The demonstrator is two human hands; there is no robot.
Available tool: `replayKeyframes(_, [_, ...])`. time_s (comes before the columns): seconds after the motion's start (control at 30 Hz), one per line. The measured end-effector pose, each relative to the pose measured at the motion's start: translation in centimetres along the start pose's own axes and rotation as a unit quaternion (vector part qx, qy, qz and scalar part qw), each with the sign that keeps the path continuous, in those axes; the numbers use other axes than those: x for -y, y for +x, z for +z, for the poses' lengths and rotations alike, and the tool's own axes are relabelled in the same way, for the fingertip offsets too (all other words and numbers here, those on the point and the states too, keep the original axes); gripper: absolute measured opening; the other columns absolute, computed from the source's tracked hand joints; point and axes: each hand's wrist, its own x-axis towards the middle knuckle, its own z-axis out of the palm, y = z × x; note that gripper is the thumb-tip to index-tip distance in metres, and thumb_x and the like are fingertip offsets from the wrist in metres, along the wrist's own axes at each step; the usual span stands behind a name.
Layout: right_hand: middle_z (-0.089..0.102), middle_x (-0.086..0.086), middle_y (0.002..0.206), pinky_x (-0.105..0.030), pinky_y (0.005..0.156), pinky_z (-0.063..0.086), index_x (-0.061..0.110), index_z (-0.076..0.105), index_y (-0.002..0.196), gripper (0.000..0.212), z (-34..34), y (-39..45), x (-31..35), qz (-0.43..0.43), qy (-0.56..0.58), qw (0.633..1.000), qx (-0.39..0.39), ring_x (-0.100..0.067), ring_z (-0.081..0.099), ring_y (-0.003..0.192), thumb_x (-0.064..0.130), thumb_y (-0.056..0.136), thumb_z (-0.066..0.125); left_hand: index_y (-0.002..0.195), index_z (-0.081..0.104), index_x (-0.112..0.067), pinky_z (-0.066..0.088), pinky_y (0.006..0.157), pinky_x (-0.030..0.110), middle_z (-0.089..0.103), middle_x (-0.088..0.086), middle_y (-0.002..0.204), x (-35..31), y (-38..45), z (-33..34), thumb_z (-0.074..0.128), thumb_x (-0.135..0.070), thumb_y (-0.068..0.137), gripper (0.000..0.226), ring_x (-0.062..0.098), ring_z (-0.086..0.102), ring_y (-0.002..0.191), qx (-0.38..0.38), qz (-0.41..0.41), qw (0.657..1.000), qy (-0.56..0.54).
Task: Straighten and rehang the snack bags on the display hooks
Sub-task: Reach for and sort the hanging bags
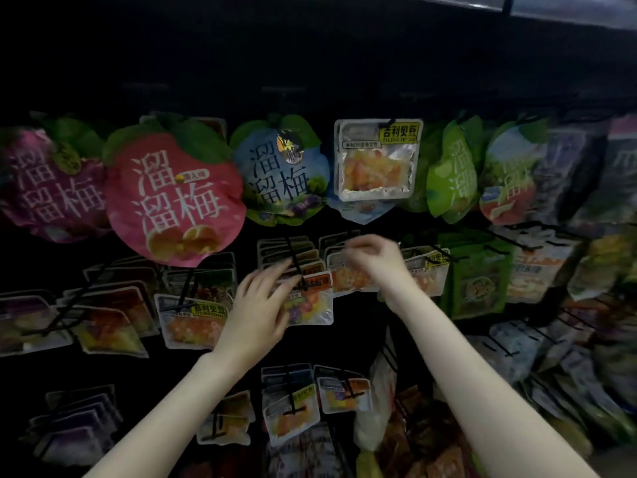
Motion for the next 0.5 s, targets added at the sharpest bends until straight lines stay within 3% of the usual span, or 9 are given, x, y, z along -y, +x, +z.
replayKeyframes(0.03, [0.065, -0.008, 0.103, -0.02, 0.076, 0.05, 0.007, 0.061, 0.109, 0.021, 0.3, -0.1, -0.8, -0.041, -0.116, 0.992, 0.028, -0.018, 0.062, 0.093, 0.007, 0.088, 0.06, 0.132, 0.046, -0.019, 0.025, 0.108, 0.038, 0.042, 0.007, 0.141, 0.4, -1.0, 0.6, 0.06, -0.011, 0.083, 0.052, 0.02, 0.031, 0.128, 0.016, -0.019, 1.0, -0.004])
replayKeyframes(0.1, [0.057, -0.008, 0.125, -0.026, 0.093, 0.042, 0.009, 0.05, 0.129, 0.041, 1.2, 0.0, -2.4, -0.118, -0.302, 0.943, 0.078, -0.022, 0.053, 0.116, 0.008, 0.089, 0.058, 0.137, 0.042, -0.019, 0.027, 0.106, 0.042, 0.041, 0.007, 0.143, 0.9, -2.1, 1.0, 0.062, -0.009, 0.084, 0.057, 0.02, 0.028, 0.131, 0.048, -0.061, 0.997, -0.014])
replayKeyframes(0.17, [0.043, -0.011, 0.14, -0.026, 0.1, 0.032, 0.01, 0.034, 0.141, 0.057, 2.4, 0.0, -3.7, -0.151, -0.366, 0.91, 0.122, -0.025, 0.04, 0.13, 0.007, 0.089, 0.057, 0.142, 0.035, -0.018, 0.017, 0.11, 0.033, 0.033, 0.004, 0.148, 0.9, -2.3, 0.8, 0.055, -0.011, 0.09, 0.056, 0.021, 0.025, 0.138, 0.073, -0.099, 0.992, -0.028])
replayKeyframes(0.23, [0.031, -0.011, 0.147, -0.031, 0.106, 0.028, 0.012, 0.027, 0.144, 0.062, 3.6, 0.1, -5.0, -0.129, -0.373, 0.909, 0.134, -0.027, 0.029, 0.136, 0.009, 0.089, 0.057, 0.145, 0.026, -0.019, 0.01, 0.111, 0.024, 0.023, 0.001, 0.152, 1.0, -2.1, 0.7, 0.048, -0.015, 0.094, 0.056, 0.019, 0.019, 0.141, 0.084, -0.13, 0.987, -0.034])
replayKeyframes(0.27, [0.032, -0.011, 0.146, -0.031, 0.104, 0.031, 0.013, 0.03, 0.143, 0.06, 4.0, 0.2, -5.5, -0.107, -0.36, 0.918, 0.126, -0.027, 0.03, 0.135, 0.011, 0.09, 0.058, 0.146, 0.023, -0.02, 0.011, 0.111, 0.023, 0.02, -0.001, 0.153, 0.9, -2.0, 0.7, 0.046, -0.016, 0.095, 0.056, 0.017, 0.017, 0.141, 0.09, -0.142, 0.985, -0.037])
replayKeyframes(0.37, [0.056, -0.009, 0.123, -0.023, 0.076, 0.035, 0.009, 0.052, 0.125, 0.036, 4.7, 0.2, -6.1, -0.073, -0.302, 0.946, 0.098, -0.024, 0.051, 0.115, 0.015, 0.09, 0.06, 0.147, 0.019, -0.021, 0.014, 0.113, 0.026, 0.017, -0.002, 0.154, 0.5, -2.2, 0.4, 0.044, -0.016, 0.096, 0.057, 0.016, 0.015, 0.142, 0.109, -0.148, 0.981, -0.062])
replayKeyframes(0.5, [0.061, -0.007, 0.101, -0.022, 0.065, 0.032, 0.004, 0.063, 0.106, 0.019, 4.7, -0.1, -6.0, -0.075, -0.258, 0.957, 0.105, -0.018, 0.053, 0.097, 0.014, 0.092, 0.058, 0.146, 0.024, -0.023, 0.016, 0.111, 0.024, 0.023, -0.003, 0.152, 0.2, -3.4, 0.3, 0.046, -0.013, 0.094, 0.057, 0.015, 0.02, 0.14, 0.086, -0.134, 0.986, -0.054])
